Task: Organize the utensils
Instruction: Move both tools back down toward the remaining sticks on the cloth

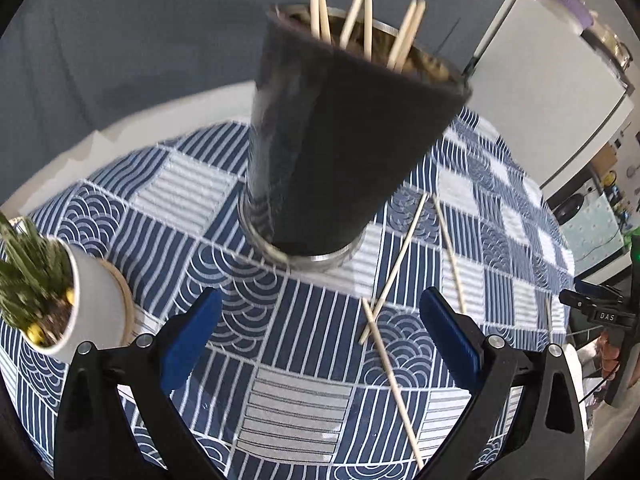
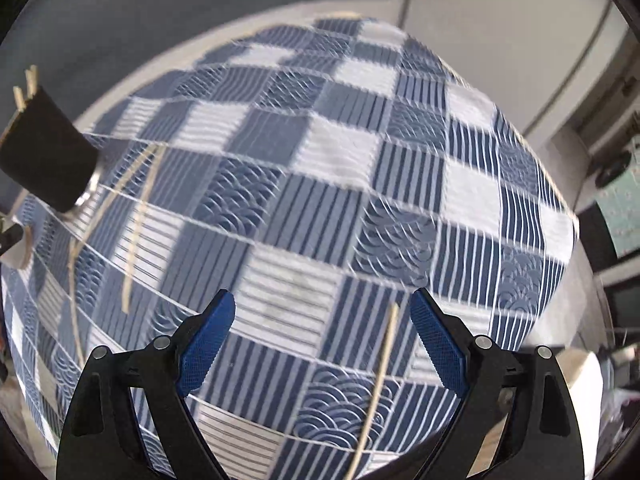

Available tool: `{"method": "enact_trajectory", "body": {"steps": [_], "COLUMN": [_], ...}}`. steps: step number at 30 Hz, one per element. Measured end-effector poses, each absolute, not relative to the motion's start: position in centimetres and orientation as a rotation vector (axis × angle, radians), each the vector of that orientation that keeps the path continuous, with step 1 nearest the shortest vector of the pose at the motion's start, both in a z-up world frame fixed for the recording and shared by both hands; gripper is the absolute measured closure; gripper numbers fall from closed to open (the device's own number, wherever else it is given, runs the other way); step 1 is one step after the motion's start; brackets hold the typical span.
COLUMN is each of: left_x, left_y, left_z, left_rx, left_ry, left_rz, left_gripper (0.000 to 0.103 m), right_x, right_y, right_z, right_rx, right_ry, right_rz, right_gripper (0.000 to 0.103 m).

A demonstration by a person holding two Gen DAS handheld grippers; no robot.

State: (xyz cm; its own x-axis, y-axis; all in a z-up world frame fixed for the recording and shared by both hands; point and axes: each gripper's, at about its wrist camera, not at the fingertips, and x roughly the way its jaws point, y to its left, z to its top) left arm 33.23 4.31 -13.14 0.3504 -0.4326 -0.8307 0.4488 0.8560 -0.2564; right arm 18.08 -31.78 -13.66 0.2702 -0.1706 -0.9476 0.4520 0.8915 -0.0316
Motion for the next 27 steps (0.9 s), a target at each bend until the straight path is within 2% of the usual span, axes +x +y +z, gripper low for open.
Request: {"method": "enact_trajectory", "body": {"steps": [24, 27], "left_x": [28.9, 29.0], "left_y": [0.1, -0.1], "left_z": [-18.1, -18.6], "left_rx": [0.211, 0.219], "left_ry": [1.177, 1.196], "left_rz": [-0.563, -0.539], "left_gripper": [0.006, 0.006], "right_x": [13.4, 13.5], "right_y": [-34.3, -34.4], "right_z": [-19.3, -19.6], "right_rx": [0.419, 0.423], "right_ry": [1.335, 1.333], "right_rz": [-0.500, -0.508], "right_gripper": [0.018, 0.016]}}
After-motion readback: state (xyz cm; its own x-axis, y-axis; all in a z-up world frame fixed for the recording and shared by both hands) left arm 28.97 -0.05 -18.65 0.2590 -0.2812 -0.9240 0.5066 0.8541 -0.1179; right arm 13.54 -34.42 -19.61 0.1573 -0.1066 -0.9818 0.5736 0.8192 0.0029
